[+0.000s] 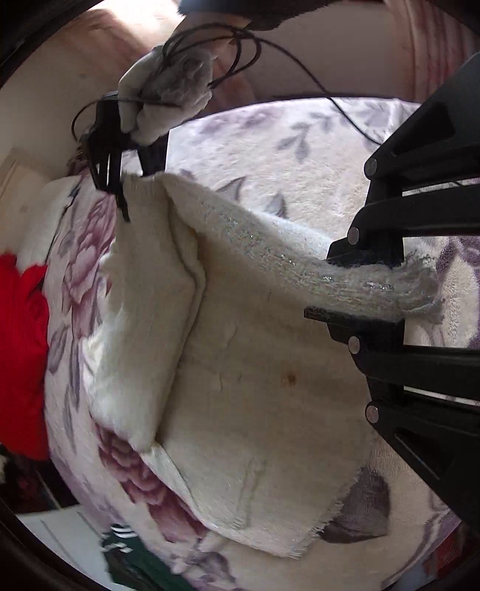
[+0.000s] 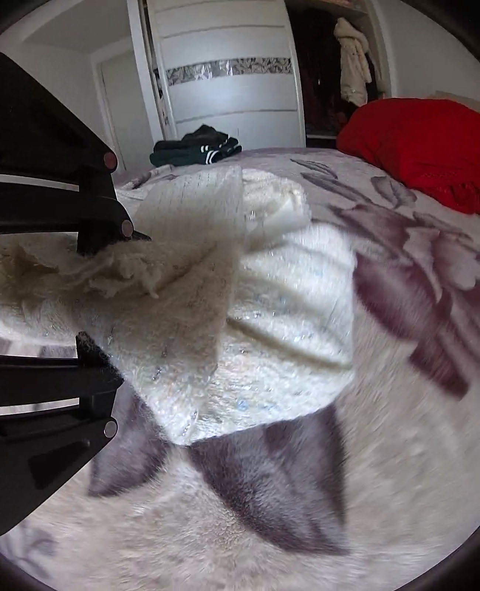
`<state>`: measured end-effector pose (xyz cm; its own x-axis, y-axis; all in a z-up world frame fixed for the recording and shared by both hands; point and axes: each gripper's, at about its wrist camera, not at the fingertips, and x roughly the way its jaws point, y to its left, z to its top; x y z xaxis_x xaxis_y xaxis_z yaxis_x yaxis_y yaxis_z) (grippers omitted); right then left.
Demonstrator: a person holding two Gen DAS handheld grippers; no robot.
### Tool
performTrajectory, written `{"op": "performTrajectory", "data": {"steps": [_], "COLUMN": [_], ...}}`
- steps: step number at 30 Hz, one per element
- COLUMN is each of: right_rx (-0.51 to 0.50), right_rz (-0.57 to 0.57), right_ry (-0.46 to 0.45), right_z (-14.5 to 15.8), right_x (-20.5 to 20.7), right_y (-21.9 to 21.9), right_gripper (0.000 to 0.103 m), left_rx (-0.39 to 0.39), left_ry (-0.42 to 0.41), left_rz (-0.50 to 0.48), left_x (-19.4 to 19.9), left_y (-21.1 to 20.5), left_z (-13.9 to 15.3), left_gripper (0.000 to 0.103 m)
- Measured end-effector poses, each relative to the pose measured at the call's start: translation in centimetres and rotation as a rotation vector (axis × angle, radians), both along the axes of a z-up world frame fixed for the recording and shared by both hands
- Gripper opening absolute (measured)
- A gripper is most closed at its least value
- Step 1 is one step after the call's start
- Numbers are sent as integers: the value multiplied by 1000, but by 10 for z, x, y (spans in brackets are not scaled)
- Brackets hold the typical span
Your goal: Fold large clothes
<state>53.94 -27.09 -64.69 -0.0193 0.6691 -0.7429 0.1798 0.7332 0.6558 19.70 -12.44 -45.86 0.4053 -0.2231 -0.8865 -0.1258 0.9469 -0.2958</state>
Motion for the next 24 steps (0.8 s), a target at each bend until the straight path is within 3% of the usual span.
{"op": "performTrajectory", "data": {"steps": [5,8,13,19,21,23,24], "right_rx": [-198,-291,-440,-634,-642,-566,-476], "right_rz": [66,99,177,234,216,232,230], "right_ry": [-34,-29,-16,7,31,52,65], "right_z": [71,85,62,8,-2,-2,3], "right_x": [18,31,37,41,42,44,44], "right_y": [101,183,316,413,419,419,414], "right_gripper": [26,26,25,25,33,67,73], "left_rx": [-110,-159,-221,-321,-388,-457,-484], "left_ry": [5,30,95,169,208,239,259], "left_rz": [114,197,319,349,347,355,355], "left_x": [6,11,10,15,15,16,16], "left_y": [95,160,254,302,309,322,326], "left_z": [13,5,-45,-109,-123,-123,-120], "left_gripper": [13,13,13,15,21,30,36]}}
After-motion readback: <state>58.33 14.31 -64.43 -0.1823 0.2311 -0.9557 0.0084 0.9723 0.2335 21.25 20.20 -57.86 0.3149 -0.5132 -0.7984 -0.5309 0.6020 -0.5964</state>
